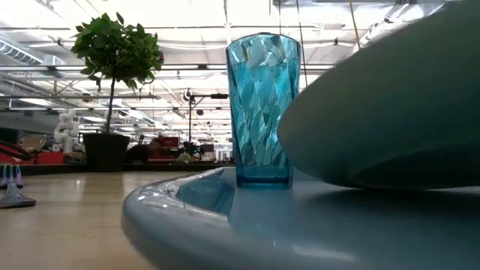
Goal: Pick and place plate/cup/fork/spoon on tray
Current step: Put the plate into the food tray, then put the fork into the food tray
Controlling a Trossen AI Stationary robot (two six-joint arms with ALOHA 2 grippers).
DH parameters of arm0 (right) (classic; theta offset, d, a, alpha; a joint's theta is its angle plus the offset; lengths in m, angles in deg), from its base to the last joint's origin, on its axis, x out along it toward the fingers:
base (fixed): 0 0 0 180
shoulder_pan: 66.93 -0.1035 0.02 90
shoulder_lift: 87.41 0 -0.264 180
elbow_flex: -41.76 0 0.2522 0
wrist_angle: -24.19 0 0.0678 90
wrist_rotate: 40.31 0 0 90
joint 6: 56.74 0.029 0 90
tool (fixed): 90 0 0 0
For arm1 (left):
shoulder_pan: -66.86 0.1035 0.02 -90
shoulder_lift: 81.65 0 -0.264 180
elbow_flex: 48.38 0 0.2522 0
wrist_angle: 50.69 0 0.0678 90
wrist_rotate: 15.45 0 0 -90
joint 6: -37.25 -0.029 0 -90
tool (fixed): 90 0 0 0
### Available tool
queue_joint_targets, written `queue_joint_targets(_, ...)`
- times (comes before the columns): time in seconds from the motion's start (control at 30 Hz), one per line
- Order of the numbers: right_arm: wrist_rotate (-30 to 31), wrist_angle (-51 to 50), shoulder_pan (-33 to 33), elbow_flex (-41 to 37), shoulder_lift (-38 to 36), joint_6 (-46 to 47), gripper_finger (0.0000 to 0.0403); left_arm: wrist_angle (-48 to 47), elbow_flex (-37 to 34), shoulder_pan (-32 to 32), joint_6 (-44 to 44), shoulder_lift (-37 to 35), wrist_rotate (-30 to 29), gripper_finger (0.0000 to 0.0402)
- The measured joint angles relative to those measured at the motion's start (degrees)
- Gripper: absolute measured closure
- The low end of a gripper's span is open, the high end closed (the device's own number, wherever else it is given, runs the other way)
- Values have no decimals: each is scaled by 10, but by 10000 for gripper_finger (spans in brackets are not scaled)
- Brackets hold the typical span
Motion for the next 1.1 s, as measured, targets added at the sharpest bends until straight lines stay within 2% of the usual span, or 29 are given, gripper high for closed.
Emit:
queue_joint_targets(0.23,0,8,4,-35,0,8,336,-6,0,0,-2,28,27,245)
queue_joint_targets(0.43,3,45,4,-37,-12,-11,318,-40,0,0,-5,28,76,245)
queue_joint_targets(0.6,44,87,1,-36,-44,-45,317,-92,0,0,-16,36,129,245)
queue_joint_targets(0.77,94,103,-6,-36,-65,-108,317,-163,0,1,-64,61,172,245)
queue_joint_targets(0.9,109,103,-5,-36,-69,-139,316,-207,-1,6,-100,79,191,245)
queue_joint_targets(1.1,110,103,0,-36,-69,-178,316,-212,-40,37,-174,83,216,245)
